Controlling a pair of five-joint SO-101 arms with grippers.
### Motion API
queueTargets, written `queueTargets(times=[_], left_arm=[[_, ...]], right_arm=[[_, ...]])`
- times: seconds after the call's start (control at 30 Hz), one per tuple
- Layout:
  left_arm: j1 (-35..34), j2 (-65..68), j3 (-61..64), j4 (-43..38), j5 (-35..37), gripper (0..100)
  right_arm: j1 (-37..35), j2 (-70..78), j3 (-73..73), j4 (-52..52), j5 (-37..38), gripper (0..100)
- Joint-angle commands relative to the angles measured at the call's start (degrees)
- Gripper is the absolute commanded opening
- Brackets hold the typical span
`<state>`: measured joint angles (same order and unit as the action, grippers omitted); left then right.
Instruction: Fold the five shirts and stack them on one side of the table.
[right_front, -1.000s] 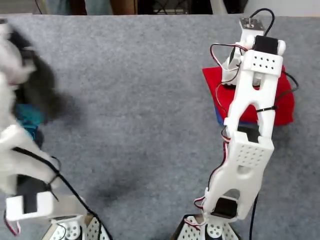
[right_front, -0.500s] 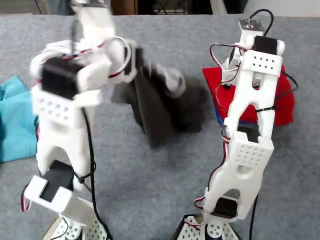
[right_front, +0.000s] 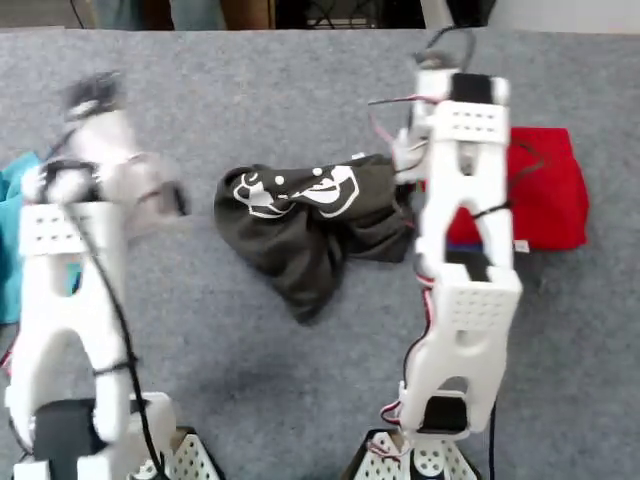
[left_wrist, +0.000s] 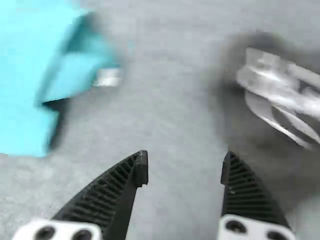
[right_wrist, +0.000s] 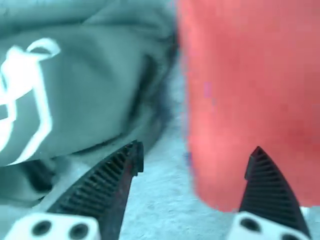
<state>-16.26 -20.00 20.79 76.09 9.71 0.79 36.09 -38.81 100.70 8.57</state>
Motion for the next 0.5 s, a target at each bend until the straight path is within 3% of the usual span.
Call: queueTargets(times=[0.0,0.17,0.27,0.47], left_arm=[[-16.7,3.3,16.0,-26.9,-3.3,25],[-31.0,11.7,15.1,-39.1,-6.3,24],[-37.6,18.4,10.9,-44.0,-6.5,17],[-46.7,33.1,-5.1,-44.0,-6.5,5]], right_arm=[[-6.6,-4.3,3.4,0.5,0.0,33.3],[-16.1,-5.8,5.8,0.5,-3.0,33.3],[-21.9,-5.8,6.5,0.2,-4.0,33.3],[-26.9,-0.9,6.9,-3.3,-4.4,33.1]])
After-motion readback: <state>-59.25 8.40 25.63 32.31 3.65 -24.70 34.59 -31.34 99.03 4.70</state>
